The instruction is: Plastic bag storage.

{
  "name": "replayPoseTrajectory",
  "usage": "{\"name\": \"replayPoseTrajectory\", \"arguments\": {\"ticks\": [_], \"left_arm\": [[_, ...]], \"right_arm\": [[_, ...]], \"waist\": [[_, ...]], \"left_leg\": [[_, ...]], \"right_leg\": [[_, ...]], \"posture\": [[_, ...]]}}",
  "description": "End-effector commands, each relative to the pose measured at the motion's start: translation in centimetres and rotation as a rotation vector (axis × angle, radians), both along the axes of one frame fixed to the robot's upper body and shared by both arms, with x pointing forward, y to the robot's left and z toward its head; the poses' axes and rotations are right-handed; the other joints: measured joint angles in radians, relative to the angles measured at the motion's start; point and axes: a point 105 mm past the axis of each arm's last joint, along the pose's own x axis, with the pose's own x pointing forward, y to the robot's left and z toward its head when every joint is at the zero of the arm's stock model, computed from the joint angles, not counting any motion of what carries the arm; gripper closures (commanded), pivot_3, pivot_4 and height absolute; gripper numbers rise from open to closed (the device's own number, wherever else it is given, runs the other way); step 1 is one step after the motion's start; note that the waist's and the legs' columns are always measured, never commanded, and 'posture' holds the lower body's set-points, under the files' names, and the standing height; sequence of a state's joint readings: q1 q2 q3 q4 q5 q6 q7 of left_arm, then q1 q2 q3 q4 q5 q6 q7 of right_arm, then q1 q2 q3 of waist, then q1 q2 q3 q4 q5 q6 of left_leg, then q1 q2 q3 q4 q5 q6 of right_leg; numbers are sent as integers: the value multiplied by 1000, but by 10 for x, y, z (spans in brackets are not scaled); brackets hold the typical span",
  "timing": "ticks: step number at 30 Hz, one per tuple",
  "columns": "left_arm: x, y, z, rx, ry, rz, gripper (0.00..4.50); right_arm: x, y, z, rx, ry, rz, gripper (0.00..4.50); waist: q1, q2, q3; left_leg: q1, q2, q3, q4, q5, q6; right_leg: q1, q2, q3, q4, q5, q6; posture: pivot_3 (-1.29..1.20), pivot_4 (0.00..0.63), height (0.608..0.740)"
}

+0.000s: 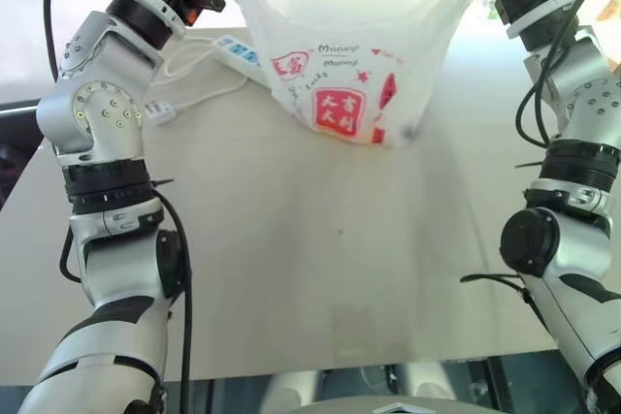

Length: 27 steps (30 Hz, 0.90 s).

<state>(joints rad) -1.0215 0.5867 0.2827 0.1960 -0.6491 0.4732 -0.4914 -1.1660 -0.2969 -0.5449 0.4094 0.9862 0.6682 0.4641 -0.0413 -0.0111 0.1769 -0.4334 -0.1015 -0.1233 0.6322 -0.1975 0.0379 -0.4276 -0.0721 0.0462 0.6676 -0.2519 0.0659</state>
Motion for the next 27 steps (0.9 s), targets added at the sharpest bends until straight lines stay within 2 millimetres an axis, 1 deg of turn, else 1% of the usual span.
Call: {"name": "replayPoseTrajectory", "arguments": {"ticks": [1, 2, 4, 5, 6, 7, 8, 9, 10, 12, 13, 14, 15, 16, 17, 18, 19, 20, 22, 23, 24, 25, 27], "left_arm": [[-10, -1, -5, 53, -44, -5, 4500], [-12, 0, -10, 50, -39, -6, 4500], [-17, 5, -19, 53, -26, 3, 3968], [-21, 11, -27, 51, -10, 6, 3851], [-27, 17, -34, 50, 5, 13, 3401], [-33, 23, -43, 40, 28, 12, 3176], [-41, 27, -55, 32, 65, -5, 2928], [-53, 26, -72, 39, 118, -51, 2519], [-67, 24, -93, 61, 193, -103, 2218], [-93, 20, -132, 99, 338, -179, 1472], [-106, 19, -149, 99, 403, -209, 1005], [-118, 18, -168, 107, 470, -220, 439], [-126, 17, -180, 114, 516, -213, 132], [-132, 18, -192, 120, 555, -185, 132], [-137, 20, -216, 153, 615, -108, 132], [-142, 22, -234, 196, 656, -43, 132], [-146, 25, -250, 249, 695, 24, 132], [-152, 29, -264, 287, 731, 69, 132], [-160, 33, -276, 324, 740, 122, 132], [-164, 35, -281, 326, 734, 149, 132], [-169, 37, -287, 345, 732, 186, 132], [-173, 38, -292, 353, 736, 207, 132], [-184, 37, -304, 396, 722, 256, 132]], "right_arm": [[-20, -2, 12, -51, -103, -3, 4463], [-23, 0, 8, -78, -102, 13, 4214], [-32, 1, -3, -141, -112, 54, 3721], [-39, 1, -14, -193, -108, 78, 3486], [-45, 0, -25, -238, -95, 98, 2942], [-52, 0, -37, -277, -77, 131, 2847], [-63, 1, -51, -326, -61, 181, 2457], [-76, 3, -65, -368, -41, 242, 2040], [-88, 4, -80, -403, -7, 297, 1764], [-104, 4, -107, -452, 71, 355, 1009], [-110, 4, -119, -463, 114, 381, 530], [-116, 5, -136, -510, 167, 400, 12], [-120, 7, -153, -570, 211, 402, 0], [-123, 8, -172, -647, 250, 388, 0], [-122, 4, -205, -757, 322, 333, 0], [-121, 1, -228, -831, 352, 285, 0], [-120, -4, -245, -880, 366, 230, 0], [-117, -10, -258, -913, 370, 161, 0], [-119, -16, -272, -967, 341, 85, 0], [-123, -18, -275, -987, 299, 52, 0], [-126, -19, -274, -974, 242, 13, 0], [-128, -22, -273, -958, 206, -21, 0], [-136, -33, -292, -996, 251, 0, 0]], "waist": [[-2, 0, 0], [-2, 0, 0], [-2, 0, 0], [-2, 0, 0], [-2, 0, 0], [-3, 0, -1], [-3, 0, -1], [-3, 0, -1], [-4, 0, -1], [-7, 1, -1], [-5, 1, -1], [-1, 0, -1], [1, 0, 0], [8, 0, -1], [13, 0, -1], [20, 2, -2], [27, 2, -4], [28, 2, -4], [29, 1, -4], [31, 1, -4], [34, 0, -5], [36, -1, -6], [38, -2, -7]], "left_leg": [[0, 0, 1, 0, 0, 0], [0, 0, 1, 0, 0, 0], [0, 0, 2, 1, 0, 0], [0, 0, 2, 0, 0, -1], [0, 1, 2, 1, 0, -1], [0, 1, 3, 1, 0, -1], [2, 2, 5, 2, 0, 0], [1, 1, 5, 2, 0, 0], [1, 2, 5, 2, 0, 0], [3, 3, 6, 1, -1, 1], [2, 3, 7, 0, -1, 2], [1, 3, 7, 1, -2, 2], [1, 3, 7, 2, -3, 4], [1, 3, 6, 2, -3, 5], [5, 3, 6, 2, -3, 4], [9, 3, 6, 2, -3, 4], [18, 5, 6, 1, -6, 0], [22, 11, 9, 0, -6, -1], [22, 15, 17, 0, -6, -1], [21, 16, 20, 1, -6, -1], [20, 16, 21, 1, -6, -1], [19, 16, 22, 1, -6, -1], [19, 16, 22, 1, -6, -1]], "right_leg": [[-1, 0, 1, 1, 0, 0], [-2, -1, 2, 3, 0, 0], [-4, -1, 3, 6, 0, 0], [-4, -1, 3, 6, 0, 0], [-4, -2, 4, 7, 0, 0], [-4, -2, 4, 8, 0, 0], [-4, -2, 6, 10, 0, 0], [-4, -2, 6, 10, 0, 0], [-5, -2, 6, 9, 0, 0], [-4, -3, 7, 10, 0, 0], [-5, -3, 8, 9, 0, 0], [-5, -3, 8, 8, 0, 0], [-5, -3, 7, 9, 0, 0], [-5, -3, 7, 9, 0, 0], [0, -3, 6, 8, 1, -1], [5, -4, 7, 7, 0, -2], [16, -4, 6, 0, -2, -4], [24, -4, 2, -8, -3, -5], [26, -7, -1, -9, -3, -3], [26, -9, -3, -9, -3, -3], [25, -11, -4, -9, -2, -5], [25, -13, -6, -9, -1, -3], [25, -13, -7, -9, 0, -3]], "posture": [[0, 150, 740], [0, 150, 740], [0, 150, 740], [0, 150, 740], [0, 150, 740], [0, 150, 740], [0, 150, 740], [0, 150, 740], [0, 150, 740], [0, 150, 740], [0, 150, 740], [0, 150, 740], [0, 150, 740], [0, 150, 740], [0, 150, 740], [0, 150, 740], [0, 150, 740], [0, 150, 740], [0, 150, 740], [0, 150, 740], [0, 150, 740], [0, 150, 740], [0, 150, 740]]}}
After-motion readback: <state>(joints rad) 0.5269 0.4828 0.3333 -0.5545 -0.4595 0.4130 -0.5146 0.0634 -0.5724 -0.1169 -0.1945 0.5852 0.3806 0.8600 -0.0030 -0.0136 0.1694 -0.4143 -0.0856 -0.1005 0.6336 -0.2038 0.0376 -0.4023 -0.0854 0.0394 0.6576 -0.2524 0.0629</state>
